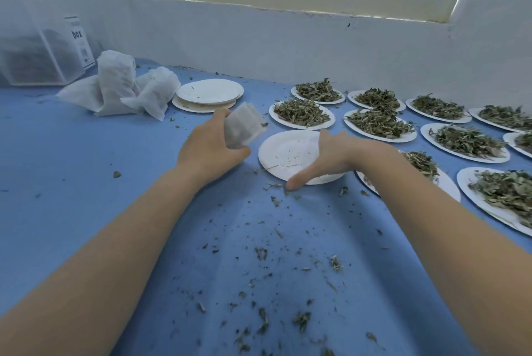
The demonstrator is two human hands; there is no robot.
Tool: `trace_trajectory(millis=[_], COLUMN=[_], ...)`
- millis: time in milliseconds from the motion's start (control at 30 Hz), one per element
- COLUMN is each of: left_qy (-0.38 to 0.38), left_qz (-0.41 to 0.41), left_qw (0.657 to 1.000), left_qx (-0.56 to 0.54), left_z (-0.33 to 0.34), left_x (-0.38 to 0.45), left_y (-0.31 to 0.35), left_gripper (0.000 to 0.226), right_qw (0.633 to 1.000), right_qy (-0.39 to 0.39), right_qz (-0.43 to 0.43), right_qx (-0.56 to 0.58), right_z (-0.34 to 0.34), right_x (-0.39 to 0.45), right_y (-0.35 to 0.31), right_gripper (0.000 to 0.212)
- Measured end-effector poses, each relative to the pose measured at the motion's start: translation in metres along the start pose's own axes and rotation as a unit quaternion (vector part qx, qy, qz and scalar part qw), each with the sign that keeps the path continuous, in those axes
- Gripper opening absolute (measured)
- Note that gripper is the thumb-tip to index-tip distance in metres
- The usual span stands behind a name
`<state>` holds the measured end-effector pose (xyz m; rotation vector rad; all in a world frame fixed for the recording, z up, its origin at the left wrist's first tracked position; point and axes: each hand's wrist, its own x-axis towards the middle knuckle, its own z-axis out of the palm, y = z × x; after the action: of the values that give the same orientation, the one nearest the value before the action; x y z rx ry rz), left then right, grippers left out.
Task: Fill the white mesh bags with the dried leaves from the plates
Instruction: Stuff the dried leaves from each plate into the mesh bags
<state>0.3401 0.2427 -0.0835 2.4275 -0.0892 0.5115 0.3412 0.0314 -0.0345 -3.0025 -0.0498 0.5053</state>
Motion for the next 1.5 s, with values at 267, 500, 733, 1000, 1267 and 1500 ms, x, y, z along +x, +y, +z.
trace_trajectory(millis=[267, 500, 733, 1000, 1267, 1500], left_qy=[0.082, 0.08, 0.066, 0.08, 0.132, 0.048], left_qz=[-0.082, -0.187, -0.233, -0.205, -0.181, -0.105], left_qw=[0.99, 0.959, 0.965, 0.973, 0.965, 0.992], left_qx=[-0.082, -0.197, -0.103, 0.075, 0.137, 0.045], left_z=[-0.043, -0.075, -0.065, -0.049, -0.058, -0.081], left_x=[0.0, 0.039, 0.113, 0.171, 0.147, 0.052], left_y=[0.004, -0.029, -0.091, -0.144, -0.124, -0.03], left_gripper=[0.047, 0.056, 0.069, 0.059, 0.065, 0.047], right_qw=[0.975, 0.962, 0.961, 0.962, 0.942, 0.929], right_qy=[0.129, 0.163, 0.16, 0.179, 0.241, 0.253], right_qz=[-0.061, -0.127, -0.106, -0.083, -0.221, -0.27], right_qx=[0.168, 0.177, 0.198, 0.191, 0.072, 0.026], right_z=[-0.012, -0.034, -0.034, -0.026, -0.019, -0.016], right_x=[-0.012, 0.041, 0.132, 0.222, 0.176, 0.046], right_y=[-0.033, -0.108, -0.157, -0.186, -0.187, -0.162], right_gripper=[0.136, 0.123, 0.123, 0.111, 0.085, 0.078])
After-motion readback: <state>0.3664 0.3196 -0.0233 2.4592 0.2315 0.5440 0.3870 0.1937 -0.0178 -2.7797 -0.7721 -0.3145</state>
